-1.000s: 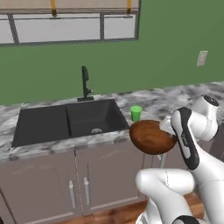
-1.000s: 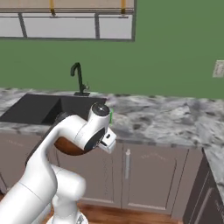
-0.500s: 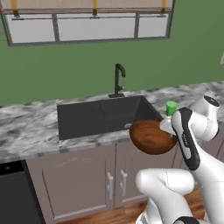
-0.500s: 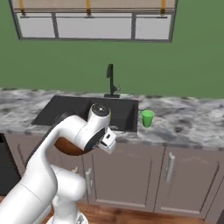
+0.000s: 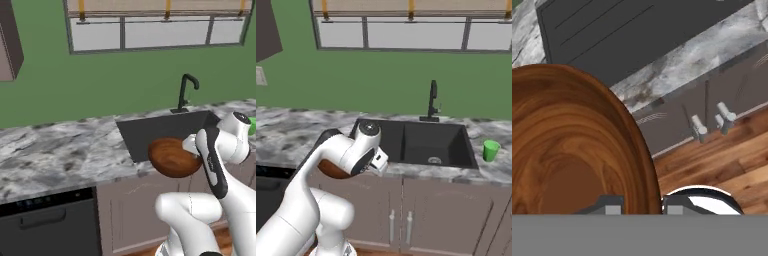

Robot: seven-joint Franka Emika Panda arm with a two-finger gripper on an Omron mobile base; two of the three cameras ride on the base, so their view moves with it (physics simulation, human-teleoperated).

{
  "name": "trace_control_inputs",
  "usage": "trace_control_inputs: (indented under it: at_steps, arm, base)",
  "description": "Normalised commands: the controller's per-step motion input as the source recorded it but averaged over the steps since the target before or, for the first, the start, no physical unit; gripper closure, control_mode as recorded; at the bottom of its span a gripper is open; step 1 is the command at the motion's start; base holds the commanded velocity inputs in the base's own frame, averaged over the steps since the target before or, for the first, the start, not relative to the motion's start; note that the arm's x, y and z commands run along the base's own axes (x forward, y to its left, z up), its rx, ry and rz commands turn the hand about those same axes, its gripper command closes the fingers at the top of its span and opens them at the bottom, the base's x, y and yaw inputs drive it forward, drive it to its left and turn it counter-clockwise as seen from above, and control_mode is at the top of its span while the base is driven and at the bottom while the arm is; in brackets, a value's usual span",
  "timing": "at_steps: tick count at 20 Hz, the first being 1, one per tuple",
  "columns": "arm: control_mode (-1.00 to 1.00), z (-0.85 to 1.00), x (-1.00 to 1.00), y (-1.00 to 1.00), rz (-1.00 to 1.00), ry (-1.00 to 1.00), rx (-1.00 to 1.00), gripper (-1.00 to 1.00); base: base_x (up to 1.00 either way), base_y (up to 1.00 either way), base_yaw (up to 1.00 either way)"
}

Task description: Pick the cup and bowl from the counter and place them on the counter next to the sink.

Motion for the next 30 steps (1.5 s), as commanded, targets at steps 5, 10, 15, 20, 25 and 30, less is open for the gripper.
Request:
trace_control_inputs:
  at_steps: [5, 10, 15, 20, 25, 30]
  arm:
    - [1.0, 0.0, 0.0, 0.0, 0.0, 0.0, 0.0, 1.0]
    - [1.0, 0.0, 0.0, 0.0, 0.0, 0.0, 0.0, 1.0]
    - [1.0, 0.0, 0.0, 0.0, 0.0, 0.0, 0.0, 1.0]
    - [1.0, 0.0, 0.0, 0.0, 0.0, 0.0, 0.0, 1.0]
    - [1.0, 0.0, 0.0, 0.0, 0.0, 0.0, 0.0, 1.0]
    - [1.0, 0.0, 0.0, 0.0, 0.0, 0.0, 0.0, 1.0]
  base:
    - [0.98, 0.68, -0.02]
    - [0.89, 0.15, -0.04]
    - [0.73, 0.0, 0.0]
    - [0.12, 0.0, 0.0]
    - [0.0, 0.0, 0.0]
    - [0.0, 0.0, 0.0]
